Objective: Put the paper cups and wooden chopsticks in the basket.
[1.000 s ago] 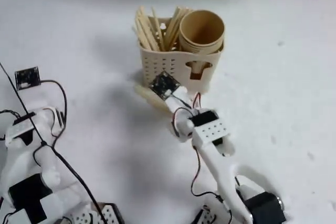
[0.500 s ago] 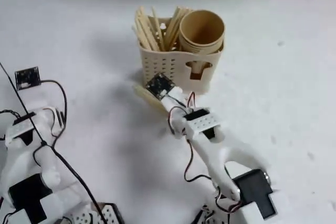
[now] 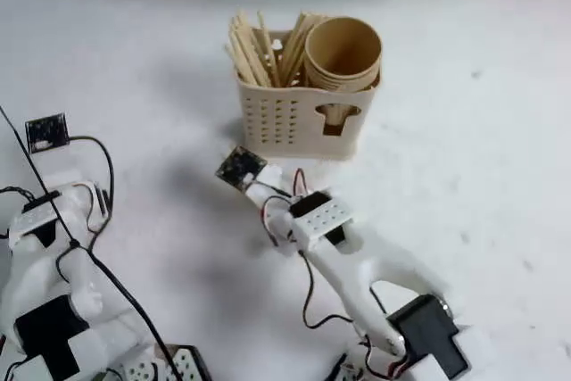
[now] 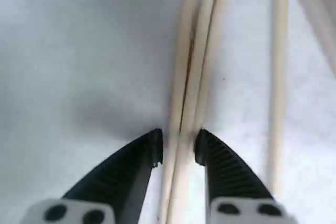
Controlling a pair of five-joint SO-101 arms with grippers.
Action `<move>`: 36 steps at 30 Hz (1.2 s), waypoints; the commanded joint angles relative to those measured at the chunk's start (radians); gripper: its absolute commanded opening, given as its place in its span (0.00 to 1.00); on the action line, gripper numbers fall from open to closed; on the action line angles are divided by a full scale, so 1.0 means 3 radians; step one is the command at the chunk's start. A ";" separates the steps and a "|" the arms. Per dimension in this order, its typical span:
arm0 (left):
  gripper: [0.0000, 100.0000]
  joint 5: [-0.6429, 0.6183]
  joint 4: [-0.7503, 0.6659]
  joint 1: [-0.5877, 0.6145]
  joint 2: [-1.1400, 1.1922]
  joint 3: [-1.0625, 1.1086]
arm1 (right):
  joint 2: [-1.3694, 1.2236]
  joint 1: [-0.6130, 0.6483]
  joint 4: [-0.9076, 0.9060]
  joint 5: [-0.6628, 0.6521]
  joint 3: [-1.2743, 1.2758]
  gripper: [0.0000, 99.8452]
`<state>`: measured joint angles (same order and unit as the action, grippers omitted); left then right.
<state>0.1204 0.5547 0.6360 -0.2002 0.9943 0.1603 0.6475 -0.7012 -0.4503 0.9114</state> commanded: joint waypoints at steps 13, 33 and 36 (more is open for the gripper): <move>0.16 -0.0031 -0.0036 0.0038 -0.0023 -0.0005 | 0.1281 -0.1077 -0.0831 -0.0880 -0.0051 0.22; 0.16 -0.0036 -0.0036 0.0038 -0.0023 -0.0005 | -0.0136 -0.1092 -0.0084 -0.0931 -0.0113 0.01; 0.16 -0.0036 -0.0036 0.0038 -0.0023 -0.0005 | -0.0130 -0.0969 -0.0325 -0.0926 -0.0113 0.02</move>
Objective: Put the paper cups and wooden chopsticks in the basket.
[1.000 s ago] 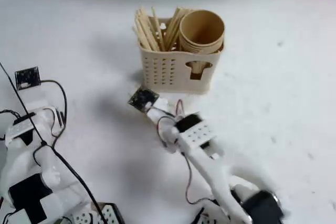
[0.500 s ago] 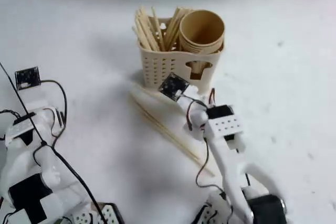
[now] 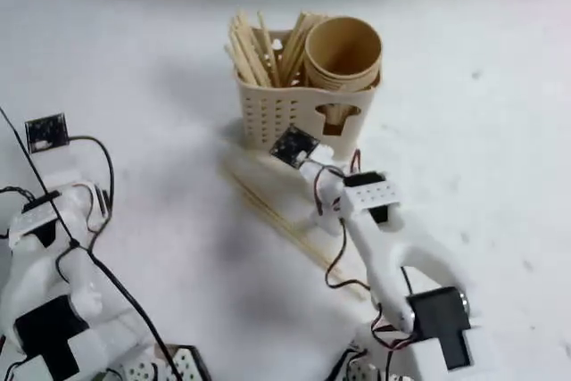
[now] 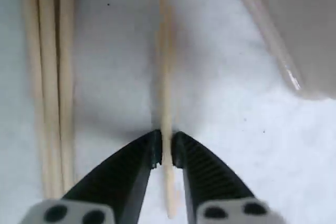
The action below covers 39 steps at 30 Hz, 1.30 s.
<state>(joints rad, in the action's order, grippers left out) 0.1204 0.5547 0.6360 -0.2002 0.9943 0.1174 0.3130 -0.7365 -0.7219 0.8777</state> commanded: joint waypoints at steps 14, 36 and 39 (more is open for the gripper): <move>0.16 -0.0036 -0.0036 0.0038 -0.0023 -0.0005 | 0.0013 0.0478 -0.0570 0.0000 -0.0087 0.02; 0.16 -0.0031 -0.0036 0.0038 -0.0023 -0.0005 | -0.0647 0.0898 -0.0095 0.0593 -0.1089 0.20; 0.16 -0.0031 -0.0036 0.0038 -0.0023 -0.0005 | -0.0928 0.0867 -0.0100 0.0593 -0.1258 0.20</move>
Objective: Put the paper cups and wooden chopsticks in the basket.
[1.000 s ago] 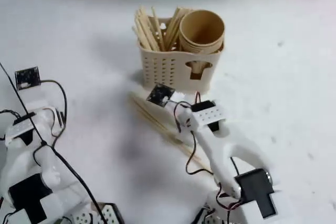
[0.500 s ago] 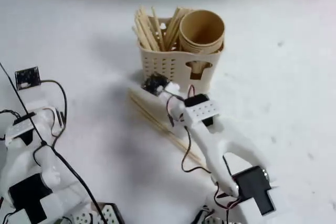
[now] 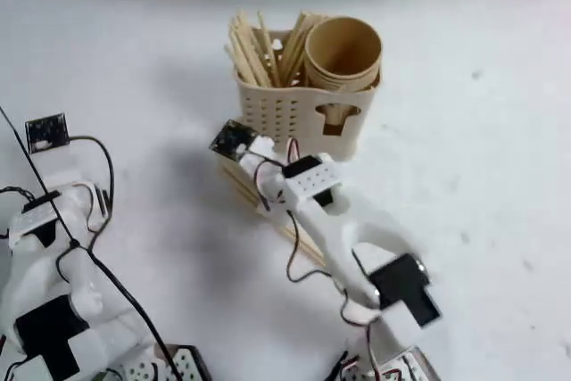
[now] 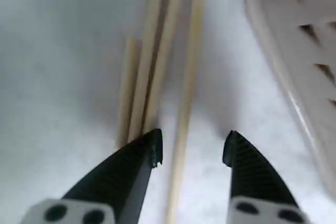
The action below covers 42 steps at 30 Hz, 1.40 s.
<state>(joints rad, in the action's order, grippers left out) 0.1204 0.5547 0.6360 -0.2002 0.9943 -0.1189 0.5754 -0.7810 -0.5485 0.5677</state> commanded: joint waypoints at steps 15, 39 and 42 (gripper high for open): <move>0.16 -0.0036 -0.0036 0.0038 -0.0023 -0.0005 | 0.1061 0.0090 -0.0550 0.0384 -0.0051 0.02; 0.16 -0.0036 -0.0036 0.0038 -0.0023 -0.0005 | 0.0258 -0.0401 -0.0427 0.1565 -0.4296 0.02; 0.16 -0.0031 -0.0036 0.0038 -0.0023 -0.0005 | 0.0100 -0.0422 -0.0355 0.1504 -0.4342 0.02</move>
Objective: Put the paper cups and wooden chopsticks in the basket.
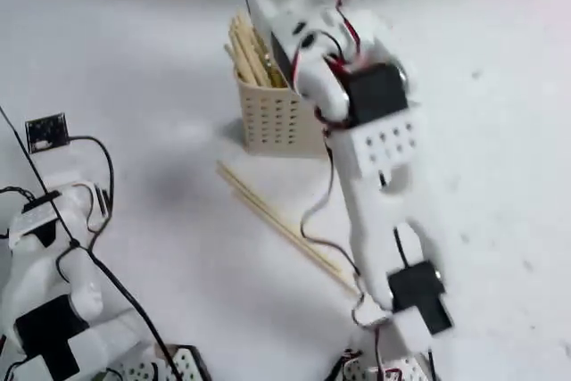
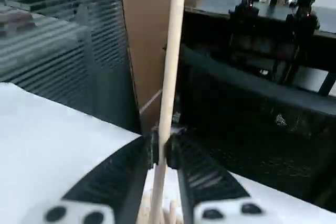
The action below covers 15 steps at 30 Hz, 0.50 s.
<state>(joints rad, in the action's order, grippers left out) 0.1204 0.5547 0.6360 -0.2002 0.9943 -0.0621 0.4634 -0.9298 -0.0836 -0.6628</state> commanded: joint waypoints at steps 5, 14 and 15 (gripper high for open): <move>0.16 -0.0031 -0.0036 0.0038 -0.0023 -0.0005 | -0.0064 -0.0105 0.0724 -0.0046 0.0240 0.02; 0.16 -0.0031 -0.0036 0.0038 -0.0023 -0.0005 | 0.0836 -0.0084 0.1915 -0.0286 0.2204 0.02; 0.16 -0.0031 -0.0036 0.0038 -0.0023 -0.0005 | 0.0918 -0.0084 0.1926 -0.0338 0.2312 0.02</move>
<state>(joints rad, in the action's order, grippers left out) 0.1204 0.5547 0.6360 -0.2002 0.9943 0.1005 0.4434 -0.4158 -0.1327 -0.0736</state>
